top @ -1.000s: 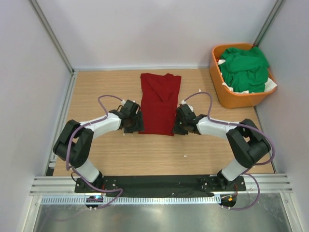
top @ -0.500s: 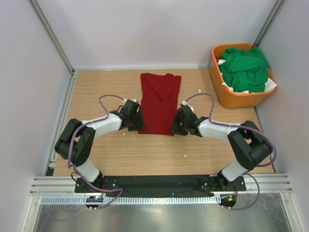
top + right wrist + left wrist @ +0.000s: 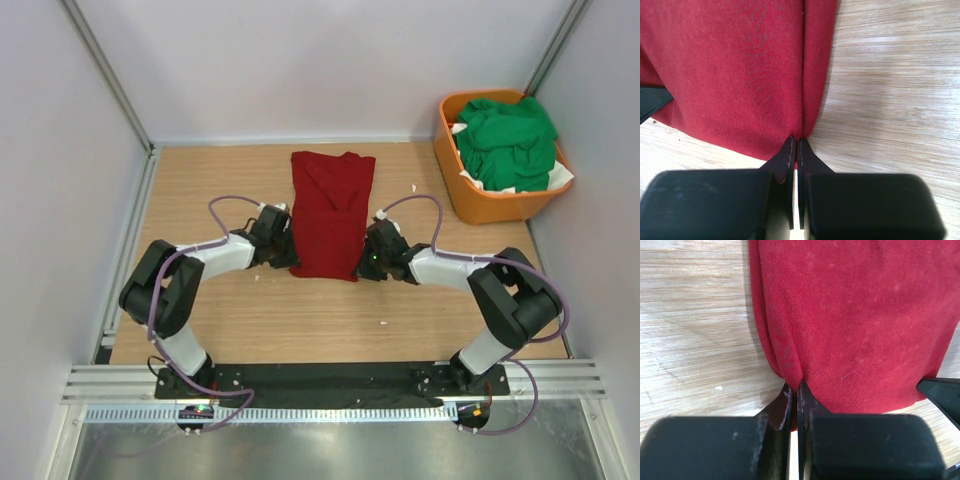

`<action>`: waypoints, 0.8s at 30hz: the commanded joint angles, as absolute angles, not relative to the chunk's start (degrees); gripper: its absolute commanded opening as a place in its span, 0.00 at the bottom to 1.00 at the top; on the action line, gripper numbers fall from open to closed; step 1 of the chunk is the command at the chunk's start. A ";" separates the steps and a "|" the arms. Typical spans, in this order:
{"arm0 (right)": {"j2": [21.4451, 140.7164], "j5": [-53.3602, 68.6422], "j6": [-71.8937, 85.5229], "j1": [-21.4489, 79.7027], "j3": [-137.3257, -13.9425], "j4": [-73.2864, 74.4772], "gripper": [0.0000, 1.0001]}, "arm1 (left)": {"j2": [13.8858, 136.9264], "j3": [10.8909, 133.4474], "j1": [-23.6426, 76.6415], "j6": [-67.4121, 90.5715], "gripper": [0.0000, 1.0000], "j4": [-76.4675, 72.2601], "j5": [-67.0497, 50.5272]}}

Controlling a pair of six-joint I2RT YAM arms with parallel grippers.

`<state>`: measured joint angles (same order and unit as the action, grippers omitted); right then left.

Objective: Fold and stack the t-shirts
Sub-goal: Fold the tshirt

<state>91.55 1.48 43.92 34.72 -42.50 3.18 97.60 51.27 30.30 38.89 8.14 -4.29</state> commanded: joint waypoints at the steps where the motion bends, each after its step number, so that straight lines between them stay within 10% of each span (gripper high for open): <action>1: 91.94 1.23 43.51 35.51 -40.70 7.56 0.01 | 97.57 48.69 31.28 39.98 0.00 13.17 -4.66; 24: 55.72 -20.37 59.95 59.85 -44.00 33.65 0.01 | 57.13 50.34 49.75 55.38 0.02 49.80 14.12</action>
<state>56.77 -11.99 57.89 59.53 -37.52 28.40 59.46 45.47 49.63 53.78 41.15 7.68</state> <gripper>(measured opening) 0.039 0.017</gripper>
